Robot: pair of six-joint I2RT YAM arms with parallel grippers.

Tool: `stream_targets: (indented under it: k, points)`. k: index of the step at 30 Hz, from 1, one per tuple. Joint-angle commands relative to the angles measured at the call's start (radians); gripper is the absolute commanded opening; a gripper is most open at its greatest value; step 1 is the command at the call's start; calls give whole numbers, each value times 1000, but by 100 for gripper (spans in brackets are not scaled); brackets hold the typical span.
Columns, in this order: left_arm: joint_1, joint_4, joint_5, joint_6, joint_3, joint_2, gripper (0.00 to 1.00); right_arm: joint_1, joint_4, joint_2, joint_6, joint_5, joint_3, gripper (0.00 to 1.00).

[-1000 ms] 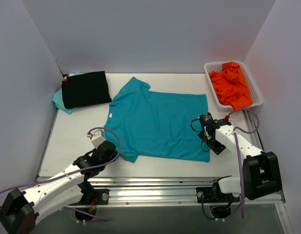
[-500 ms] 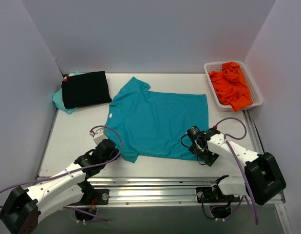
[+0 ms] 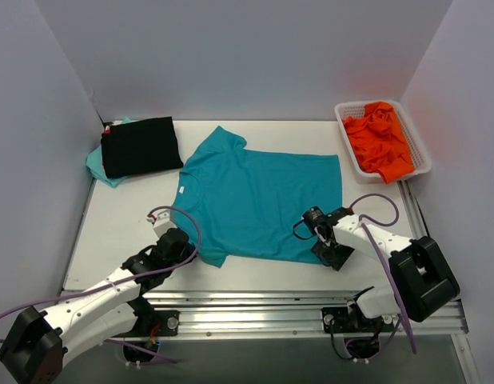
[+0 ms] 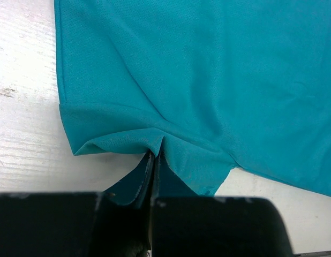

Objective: Fold and stack the t-shirts
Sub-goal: Fold the tshirt

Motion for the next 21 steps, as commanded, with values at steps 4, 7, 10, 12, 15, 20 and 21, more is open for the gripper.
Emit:
stream_targets:
  k: [4, 7, 10, 12, 15, 20, 21]
  points:
    - [12, 52, 9, 18, 3, -5, 2, -11, -7, 76, -39, -16, 5, 37]
    - [12, 50, 10, 21, 2, -16, 2, -43, 15, 74, -70, -30, -6, 11]
    - [15, 55, 10, 22, -1, -22, 2, -62, 25, 65, -87, -45, -20, 0]
    - [15, 61, 10, 25, -5, -19, 2, -60, 25, 45, -90, -42, -27, 0]
    - [15, 69, 12, 27, 0, -2, 2, -48, 13, 13, -87, -24, -20, 0]
    - [15, 81, 23, 36, 8, 15, 2, -5, -18, -59, -68, 76, 25, 0]
    - [15, 73, 38, 36, 20, 18, 2, -2, -15, -93, -65, 88, 25, 0]
